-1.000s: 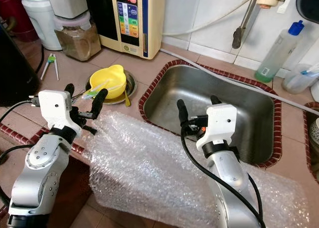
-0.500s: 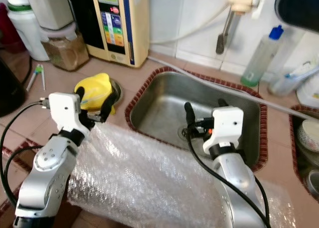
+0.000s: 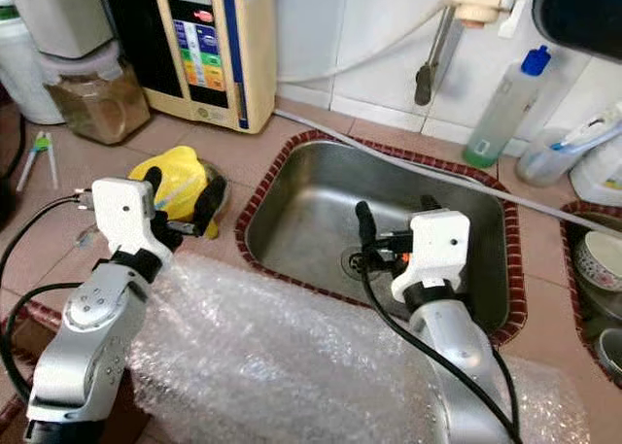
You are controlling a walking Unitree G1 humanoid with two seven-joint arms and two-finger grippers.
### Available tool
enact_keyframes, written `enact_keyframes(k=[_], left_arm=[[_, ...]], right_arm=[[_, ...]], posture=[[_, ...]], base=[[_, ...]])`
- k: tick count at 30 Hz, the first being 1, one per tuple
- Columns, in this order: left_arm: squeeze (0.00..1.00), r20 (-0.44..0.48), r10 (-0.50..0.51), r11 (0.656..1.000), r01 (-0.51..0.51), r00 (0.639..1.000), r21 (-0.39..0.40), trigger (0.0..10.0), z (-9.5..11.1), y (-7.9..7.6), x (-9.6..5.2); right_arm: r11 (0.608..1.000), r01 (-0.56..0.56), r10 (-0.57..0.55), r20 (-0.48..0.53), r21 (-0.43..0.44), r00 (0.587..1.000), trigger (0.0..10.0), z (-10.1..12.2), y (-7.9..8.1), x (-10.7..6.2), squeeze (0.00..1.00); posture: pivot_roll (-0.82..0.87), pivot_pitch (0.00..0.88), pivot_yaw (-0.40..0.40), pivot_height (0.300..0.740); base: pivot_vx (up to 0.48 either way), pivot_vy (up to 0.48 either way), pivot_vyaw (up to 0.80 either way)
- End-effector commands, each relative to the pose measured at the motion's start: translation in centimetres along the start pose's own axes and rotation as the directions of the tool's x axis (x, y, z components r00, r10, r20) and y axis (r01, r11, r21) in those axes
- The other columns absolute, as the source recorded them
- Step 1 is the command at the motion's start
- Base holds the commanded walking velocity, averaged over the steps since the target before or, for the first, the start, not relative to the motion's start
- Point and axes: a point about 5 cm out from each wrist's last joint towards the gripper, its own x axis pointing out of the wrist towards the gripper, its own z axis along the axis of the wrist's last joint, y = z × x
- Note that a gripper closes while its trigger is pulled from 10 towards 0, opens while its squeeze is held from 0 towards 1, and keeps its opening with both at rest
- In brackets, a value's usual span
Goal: Kitchen organization
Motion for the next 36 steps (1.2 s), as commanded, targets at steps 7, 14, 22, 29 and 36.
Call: enact_keyframes(k=[7,14,22,29,36], left_arm=[[0.00,0.002,0.023,0.999,-0.023,1.000,0.025,10.0,0.0,0.2,-0.2],[0.00,-0.004,0.045,0.998,-0.045,0.999,0.039,10.0,0.0,0.4,-0.1],[0.00,0.006,0.060,0.995,-0.060,0.998,0.082,10.0,0.1,0.6,0.0],[0.00,-0.012,0.043,0.991,-0.042,0.999,0.129,10.0,-0.2,1.8,-2.3],[0.00,-0.031,0.041,0.985,-0.035,0.999,0.167,10.0,-0.4,2.2,-3.6]], right_arm=[[1.000,-0.020,0.020,0.029,-0.015,0.999,10.0,0.8,0.0,0.3,0.00],[1.000,-0.018,0.019,0.029,-0.015,0.999,10.0,0.8,0.0,0.4,0.00],[1.000,-0.030,0.031,0.064,-0.007,0.997,10.0,1.6,0.3,0.6,0.00],[0.999,-0.045,0.042,0.114,0.022,0.993,10.0,3.3,0.4,0.6,0.00],[0.999,-0.048,0.045,0.103,0.025,0.994,10.0,3.3,0.2,0.4,0.00]], posture=[[0.01,0.117,-0.060,0.740],[0.01,0.114,-0.053,0.740],[0.01,0.113,-0.049,0.740],[0.02,0.121,-0.050,0.740],[0.03,0.122,-0.053,0.740]], base=[[0.000,0.000,0.00],[0.000,0.000,0.00],[0.000,0.000,0.00],[0.000,0.000,0.00],[0.000,0.000,0.00]])
